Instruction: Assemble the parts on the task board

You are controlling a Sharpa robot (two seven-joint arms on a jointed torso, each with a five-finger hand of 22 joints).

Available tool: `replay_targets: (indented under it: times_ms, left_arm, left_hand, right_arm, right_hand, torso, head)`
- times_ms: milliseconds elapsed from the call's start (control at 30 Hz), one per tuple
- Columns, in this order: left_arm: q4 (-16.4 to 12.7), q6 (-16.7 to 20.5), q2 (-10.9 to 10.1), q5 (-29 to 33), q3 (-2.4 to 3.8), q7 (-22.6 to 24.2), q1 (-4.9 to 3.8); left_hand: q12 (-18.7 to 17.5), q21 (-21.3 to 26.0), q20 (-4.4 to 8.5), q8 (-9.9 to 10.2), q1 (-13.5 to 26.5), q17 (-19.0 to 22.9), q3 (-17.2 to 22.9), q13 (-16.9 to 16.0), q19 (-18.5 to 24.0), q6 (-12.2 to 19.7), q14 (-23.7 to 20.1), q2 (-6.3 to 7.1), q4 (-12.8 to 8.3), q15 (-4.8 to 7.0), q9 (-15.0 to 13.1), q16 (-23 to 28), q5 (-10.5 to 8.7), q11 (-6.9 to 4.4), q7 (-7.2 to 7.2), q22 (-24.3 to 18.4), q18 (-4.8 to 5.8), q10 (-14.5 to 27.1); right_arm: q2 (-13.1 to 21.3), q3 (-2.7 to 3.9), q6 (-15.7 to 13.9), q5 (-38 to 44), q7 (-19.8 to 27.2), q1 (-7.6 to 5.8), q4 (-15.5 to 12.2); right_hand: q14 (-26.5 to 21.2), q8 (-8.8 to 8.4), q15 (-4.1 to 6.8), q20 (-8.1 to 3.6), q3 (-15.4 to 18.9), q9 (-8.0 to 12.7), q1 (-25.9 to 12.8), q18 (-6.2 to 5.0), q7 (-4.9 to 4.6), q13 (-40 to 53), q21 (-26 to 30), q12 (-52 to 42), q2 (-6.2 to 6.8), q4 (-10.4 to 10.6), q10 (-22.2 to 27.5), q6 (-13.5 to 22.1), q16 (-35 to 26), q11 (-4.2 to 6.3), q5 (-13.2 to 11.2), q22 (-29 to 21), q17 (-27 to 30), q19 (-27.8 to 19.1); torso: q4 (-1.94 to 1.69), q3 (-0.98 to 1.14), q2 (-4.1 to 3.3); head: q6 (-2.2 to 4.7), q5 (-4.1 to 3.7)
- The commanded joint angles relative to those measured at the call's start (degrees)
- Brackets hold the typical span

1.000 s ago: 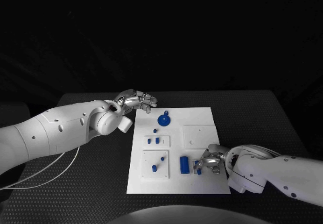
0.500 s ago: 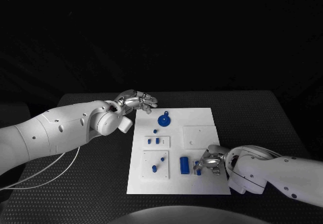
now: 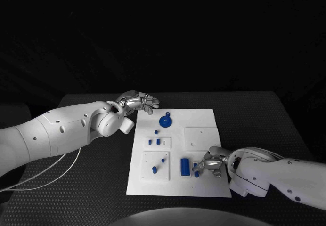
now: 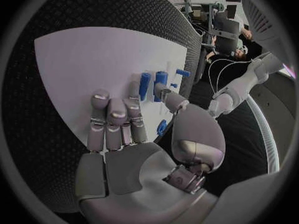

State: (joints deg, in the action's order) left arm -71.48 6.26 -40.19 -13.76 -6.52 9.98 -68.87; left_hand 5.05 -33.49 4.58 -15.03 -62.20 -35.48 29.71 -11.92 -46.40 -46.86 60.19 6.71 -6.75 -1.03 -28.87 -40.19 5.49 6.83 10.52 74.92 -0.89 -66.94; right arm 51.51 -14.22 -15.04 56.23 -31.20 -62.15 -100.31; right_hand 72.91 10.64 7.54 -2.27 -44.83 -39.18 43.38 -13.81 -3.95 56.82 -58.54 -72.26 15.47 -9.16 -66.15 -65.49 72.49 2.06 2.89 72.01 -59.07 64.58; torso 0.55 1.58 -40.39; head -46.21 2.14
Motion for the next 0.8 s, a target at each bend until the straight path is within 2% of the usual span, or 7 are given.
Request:
replay_targets:
  times_ms: [33,267,500,533,800]
  left_arm:
    - [-0.2,-0.8,0.2,-0.1,0.03,0.3,-0.04]
    - [-0.1,-0.7,0.1,-0.1,0.03,0.3,-0.04]
    - [-0.1,-0.6,0.0,-0.1,0.03,0.3,-0.04]
    - [-0.1,-0.6,0.0,-0.1,0.03,0.3,-0.04]
    - [-0.1,-0.7,0.0,-0.1,0.03,0.2,-0.04]
  left_hand:
    - [0.1,0.3,0.00,-0.2,0.3,-0.1,-0.2,0.0,-0.3,0.0,0.4,-0.30,0.0,-0.03,0.1,0.4,0.06,0.05,0.14,0.7,-1.17,-0.2]
    - [0.1,0.3,0.00,-0.2,0.2,-0.1,-0.2,0.0,-0.3,0.0,0.4,-0.29,0.0,-0.03,0.1,0.4,0.06,0.05,0.15,0.7,-1.17,-0.1]
    - [0.1,0.3,0.00,-0.2,0.2,-0.1,-0.2,0.0,-0.3,0.0,0.4,-0.28,0.0,-0.03,0.1,0.4,0.06,0.06,0.15,0.7,-1.17,-0.1]
    - [0.1,0.3,0.00,-0.2,0.2,-0.1,-0.2,0.0,-0.3,0.1,0.4,-0.28,0.0,-0.03,0.1,0.4,0.06,0.06,0.15,0.7,-1.17,-0.1]
    - [0.1,0.3,0.00,-0.2,0.2,-0.1,-0.2,0.0,-0.3,0.1,0.4,-0.28,0.0,-0.03,0.1,0.4,0.06,0.05,0.15,0.7,-1.17,-0.1]
  right_arm:
    - [-0.1,0.05,0.5,-0.4,2.3,0.05,-0.5]
    - [0.7,0.05,1.5,1.2,2.4,0.04,-0.4]
    - [1.7,0.05,8.1,4.7,2.6,0.04,-0.5]
    - [1.8,0.05,8.9,5.1,2.6,0.04,-0.6]
    - [1.7,0.05,11.0,6.9,2.4,0.04,-0.6]
  right_hand:
    - [0.1,0.11,0.46,-0.07,0.3,0.0,-0.2,-1.19,0.01,0.1,0.3,0.3,0.25,0.0,-0.2,0.0,-0.3,0.27,-0.1,-0.1,-0.1,0.1]
    - [0.1,0.20,0.52,-0.23,0.4,0.0,0.4,-1.19,0.07,0.2,0.3,0.3,0.19,-0.1,-0.2,0.0,-0.3,0.33,-0.1,-0.1,-0.1,0.1]
    - [-0.1,0.23,0.51,-0.40,1.0,0.1,2.6,-1.19,-0.05,0.4,0.4,0.4,0.79,-1.8,0.1,0.5,-0.4,0.22,-0.1,0.0,-0.3,-0.3]
    - [-0.2,0.27,0.41,-0.34,1.9,0.2,3.5,-1.19,-0.13,0.5,0.3,0.4,0.85,-2.8,0.2,0.6,-0.4,0.14,0.0,0.0,-0.4,-0.4]
    - [-0.5,0.56,0.35,-0.12,5.3,0.3,5.0,-1.19,-0.18,0.8,0.3,0.4,0.67,-4.6,0.4,0.8,-0.5,0.08,-0.1,0.2,-0.6,-0.7]
  torso:
    - [0.00,0.02,-0.01]
    - [0.02,0.03,0.01]
    - [0.06,0.05,-0.01]
    - [0.06,0.06,-0.02]
    - [0.04,0.06,0.00]
  head:
    - [0.04,0.06]
    - [0.08,0.09]
    - [0.14,0.06]
    - [0.15,0.06]
    - [0.16,-0.03]
